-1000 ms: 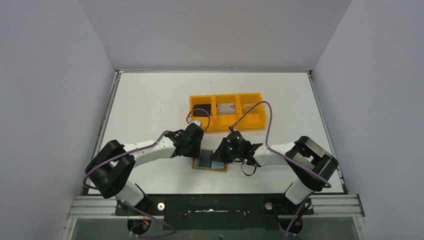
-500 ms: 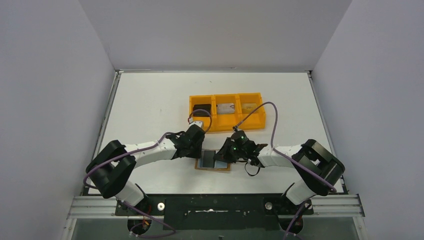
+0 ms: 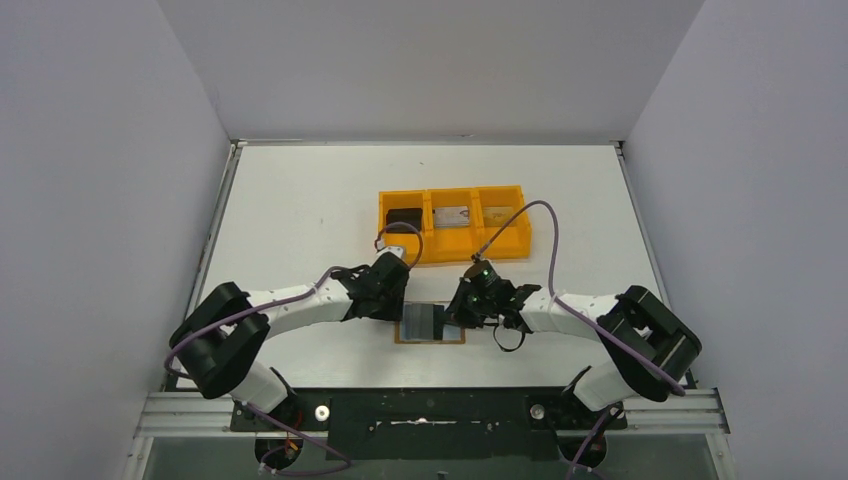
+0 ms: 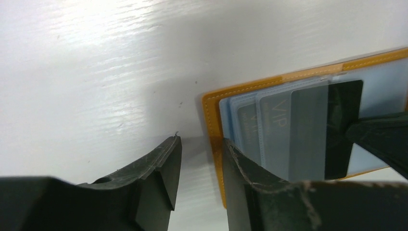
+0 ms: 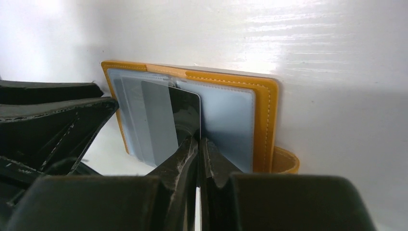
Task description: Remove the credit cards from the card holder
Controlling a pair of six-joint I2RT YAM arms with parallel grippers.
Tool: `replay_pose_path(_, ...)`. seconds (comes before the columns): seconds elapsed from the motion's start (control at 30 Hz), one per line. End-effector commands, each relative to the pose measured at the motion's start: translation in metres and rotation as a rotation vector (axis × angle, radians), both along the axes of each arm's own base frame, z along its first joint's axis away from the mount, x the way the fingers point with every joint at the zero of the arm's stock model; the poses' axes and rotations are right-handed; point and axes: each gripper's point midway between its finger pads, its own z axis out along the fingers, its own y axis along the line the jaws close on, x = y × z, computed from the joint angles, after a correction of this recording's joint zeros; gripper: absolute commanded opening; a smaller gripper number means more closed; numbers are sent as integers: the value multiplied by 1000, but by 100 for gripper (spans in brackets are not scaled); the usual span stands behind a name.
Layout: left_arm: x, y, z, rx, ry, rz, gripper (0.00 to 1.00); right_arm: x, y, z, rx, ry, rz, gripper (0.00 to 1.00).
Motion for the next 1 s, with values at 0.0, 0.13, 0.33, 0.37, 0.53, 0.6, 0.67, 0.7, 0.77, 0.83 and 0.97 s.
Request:
replay_pose_path(0.0, 4, 8, 26, 27, -29, 3, 38, 3, -21, -6, -150, -33, 2, 1)
replay_pose_path(0.13, 12, -23, 59, -105, -93, -65, 44, 1, -12, -10, -92, -24, 8, 1)
replay_pose_path(0.33, 4, -48, 57, -141, -63, -189, 46, 3, -11, -10, -83, -28, -7, 0)
replay_pose_path(0.37, 1, -52, 53, -142, -52, -210, 46, 3, -11, -9, -81, -30, -5, 0)
replay_pose_path(0.53, -8, -55, 27, -58, -4, -241, 46, 1, -8, -5, -49, -35, 1, 0)
replay_pose_path(0.6, -10, -45, 11, 19, 23, -220, 46, 1, -6, 0, -16, -45, 0, 0)
replay_pose_path(0.67, -13, -36, -2, 93, 46, -205, 45, 1, -5, 3, 7, -46, -2, 0)
replay_pose_path(0.7, -14, -31, -7, 128, 54, -196, 44, 1, -6, 4, 15, -46, -7, 1)
replay_pose_path(0.77, -17, -23, -14, 185, 66, -187, 40, 1, -8, 6, 27, -47, -15, 1)
replay_pose_path(0.83, -20, -17, -18, 217, 72, -180, 38, 1, -11, 8, 36, -51, -28, 1)
replay_pose_path(0.97, -24, -14, -21, 220, 76, -179, 35, 3, -15, 12, 72, -61, -54, 1)
